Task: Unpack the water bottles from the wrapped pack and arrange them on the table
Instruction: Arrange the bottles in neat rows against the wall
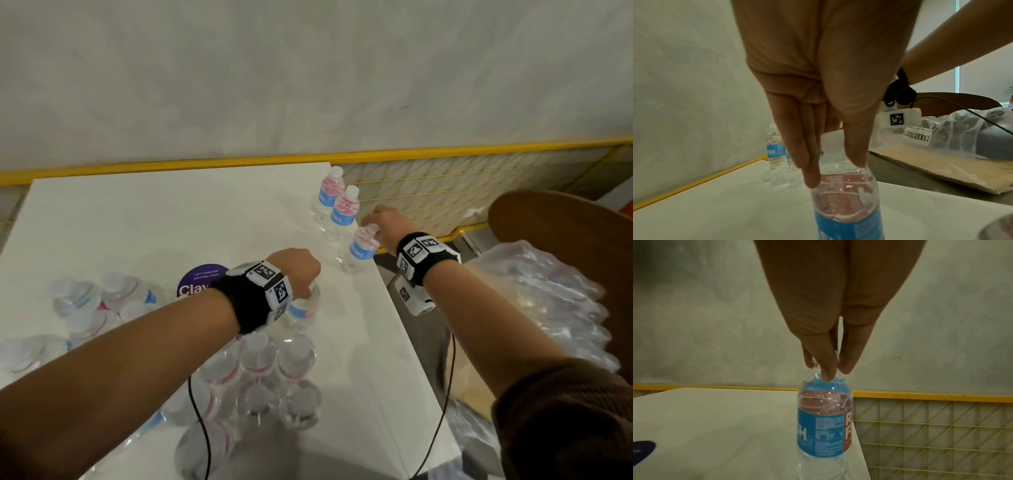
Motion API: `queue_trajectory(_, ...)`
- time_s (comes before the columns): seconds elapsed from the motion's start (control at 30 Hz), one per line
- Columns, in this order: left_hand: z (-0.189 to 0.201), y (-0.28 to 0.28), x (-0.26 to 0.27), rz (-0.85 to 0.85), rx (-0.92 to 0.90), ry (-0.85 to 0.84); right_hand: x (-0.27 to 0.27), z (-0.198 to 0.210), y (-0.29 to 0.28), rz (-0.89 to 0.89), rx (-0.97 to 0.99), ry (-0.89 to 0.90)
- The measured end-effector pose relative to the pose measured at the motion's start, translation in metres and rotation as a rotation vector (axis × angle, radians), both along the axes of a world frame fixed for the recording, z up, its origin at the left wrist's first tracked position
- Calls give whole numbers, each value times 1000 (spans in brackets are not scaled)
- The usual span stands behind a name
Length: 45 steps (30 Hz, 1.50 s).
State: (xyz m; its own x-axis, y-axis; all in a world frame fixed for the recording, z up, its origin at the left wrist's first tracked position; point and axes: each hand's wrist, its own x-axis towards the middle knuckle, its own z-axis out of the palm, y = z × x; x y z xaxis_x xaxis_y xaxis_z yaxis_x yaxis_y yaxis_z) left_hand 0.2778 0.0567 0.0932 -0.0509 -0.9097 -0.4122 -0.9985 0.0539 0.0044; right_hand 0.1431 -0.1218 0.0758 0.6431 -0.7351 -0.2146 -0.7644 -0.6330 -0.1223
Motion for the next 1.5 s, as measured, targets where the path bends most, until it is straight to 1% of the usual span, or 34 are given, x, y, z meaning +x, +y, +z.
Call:
queue_trajectory(0.1,0,-1,-3,-9,-4,4,8,3,-10,-45,-20,-41)
queue_trajectory(0.17,-2,0,-4,-12,-17,5,12,3,-16,-61,-21,-35)
queue_trajectory(0.27,-3,0,-2,-21,-42,12,14,1,-20,-100,12,-18)
queue_trajectory(0.37,-5,-1,0,-29,-44,15,16,-1,-23,-166,44,-61)
queue_trajectory(0.47,-5,-2,1,-35,-51,15,19,2,-21,-183,56,-64)
queue_trajectory(0.77,-4,-1,0,-28,-33,17,29,-2,-16,-149,76,-117)
queue_trajectory(1.07,-5,-2,0,-20,-16,2,30,-1,-16,-127,63,-120)
queue_trajectory(1.3,-4,-4,0,-12,-1,9,25,0,-17,-139,67,-108)
queue_trajectory(1.5,-3,-4,-1,-7,14,8,30,3,-14,-142,50,-37)
